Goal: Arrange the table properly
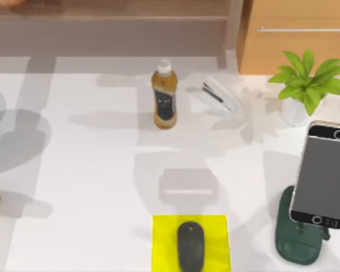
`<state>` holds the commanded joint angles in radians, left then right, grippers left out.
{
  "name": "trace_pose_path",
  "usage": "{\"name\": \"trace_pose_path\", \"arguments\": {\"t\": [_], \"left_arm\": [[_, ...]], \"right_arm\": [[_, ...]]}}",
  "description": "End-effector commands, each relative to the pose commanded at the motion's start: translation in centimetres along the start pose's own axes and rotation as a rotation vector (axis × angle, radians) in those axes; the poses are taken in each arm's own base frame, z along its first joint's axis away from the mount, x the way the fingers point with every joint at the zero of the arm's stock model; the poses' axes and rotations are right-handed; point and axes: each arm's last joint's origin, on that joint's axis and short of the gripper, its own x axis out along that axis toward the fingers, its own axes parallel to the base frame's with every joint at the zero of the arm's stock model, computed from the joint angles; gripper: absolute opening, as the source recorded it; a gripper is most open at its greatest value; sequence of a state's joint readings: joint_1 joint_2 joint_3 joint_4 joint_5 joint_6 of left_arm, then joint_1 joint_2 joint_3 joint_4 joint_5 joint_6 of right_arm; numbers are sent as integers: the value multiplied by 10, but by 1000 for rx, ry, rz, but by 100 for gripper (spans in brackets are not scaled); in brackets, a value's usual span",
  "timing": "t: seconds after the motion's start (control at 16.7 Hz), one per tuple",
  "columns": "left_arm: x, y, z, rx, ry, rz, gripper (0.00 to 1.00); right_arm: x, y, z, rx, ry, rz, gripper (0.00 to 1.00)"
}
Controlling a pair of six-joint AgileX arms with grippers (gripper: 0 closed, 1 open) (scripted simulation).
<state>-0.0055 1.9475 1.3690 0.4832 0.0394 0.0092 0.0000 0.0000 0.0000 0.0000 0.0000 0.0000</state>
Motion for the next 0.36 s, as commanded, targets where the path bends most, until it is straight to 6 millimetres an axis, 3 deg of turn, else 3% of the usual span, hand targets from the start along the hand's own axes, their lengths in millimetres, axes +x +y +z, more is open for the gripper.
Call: {"name": "trace_pose_path", "arguments": {"t": [0.36], "left_arm": [[0, 0, 0, 0, 0, 0, 100]], "right_arm": [[0, 0, 0, 0, 0, 0, 100]]}}
